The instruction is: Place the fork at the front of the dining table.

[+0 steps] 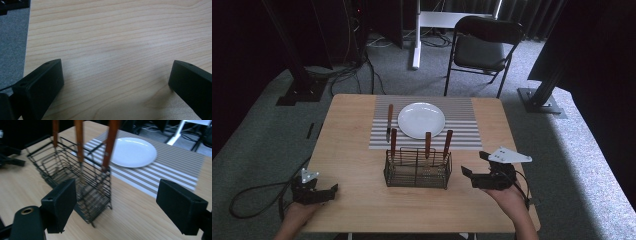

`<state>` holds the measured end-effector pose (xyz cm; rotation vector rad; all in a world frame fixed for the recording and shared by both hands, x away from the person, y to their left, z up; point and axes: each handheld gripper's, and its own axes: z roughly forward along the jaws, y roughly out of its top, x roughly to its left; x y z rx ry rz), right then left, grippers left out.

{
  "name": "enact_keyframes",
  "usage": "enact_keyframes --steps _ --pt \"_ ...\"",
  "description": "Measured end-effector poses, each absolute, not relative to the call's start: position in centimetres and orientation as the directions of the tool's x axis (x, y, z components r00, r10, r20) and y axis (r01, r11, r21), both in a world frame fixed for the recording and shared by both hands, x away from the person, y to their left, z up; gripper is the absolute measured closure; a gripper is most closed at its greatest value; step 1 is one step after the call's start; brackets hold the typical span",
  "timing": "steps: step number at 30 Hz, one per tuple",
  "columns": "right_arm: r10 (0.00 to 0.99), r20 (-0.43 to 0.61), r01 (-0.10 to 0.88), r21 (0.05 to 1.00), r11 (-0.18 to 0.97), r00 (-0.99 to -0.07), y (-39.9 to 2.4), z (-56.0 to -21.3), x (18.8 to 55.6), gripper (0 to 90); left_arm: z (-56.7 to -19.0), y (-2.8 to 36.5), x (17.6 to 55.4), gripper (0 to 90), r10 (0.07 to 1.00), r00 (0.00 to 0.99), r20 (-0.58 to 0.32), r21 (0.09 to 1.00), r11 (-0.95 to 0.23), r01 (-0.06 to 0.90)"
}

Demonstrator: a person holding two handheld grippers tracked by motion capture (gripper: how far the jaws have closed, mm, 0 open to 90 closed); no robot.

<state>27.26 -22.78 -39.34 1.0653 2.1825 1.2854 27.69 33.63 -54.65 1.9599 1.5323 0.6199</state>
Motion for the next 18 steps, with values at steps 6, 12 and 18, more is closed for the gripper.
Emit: enact_keyframes --steps 6,12,18 --pt "0.742 0.046 0.396 0.867 0.303 -0.668 -20.9 -39.0 27.5 16.2 -54.6 33.6 27.7 0.0 0.971 0.237 0.014 0.682 -0.183 0.708" --pt "0.717 0.052 0.385 0.869 0.311 -0.695 -19.2 -38.8 27.7 16.2 -54.6 33.6 27.7 0.0 0.971 0.238 0.015 0.682 -0.184 0.708" --pt "0.689 0.054 0.366 0.875 0.315 -0.723 -17.3 -38.6 28.0 16.2 -54.6 33.6 27.7 0.0 0.971 0.239 0.015 0.681 -0.185 0.709"
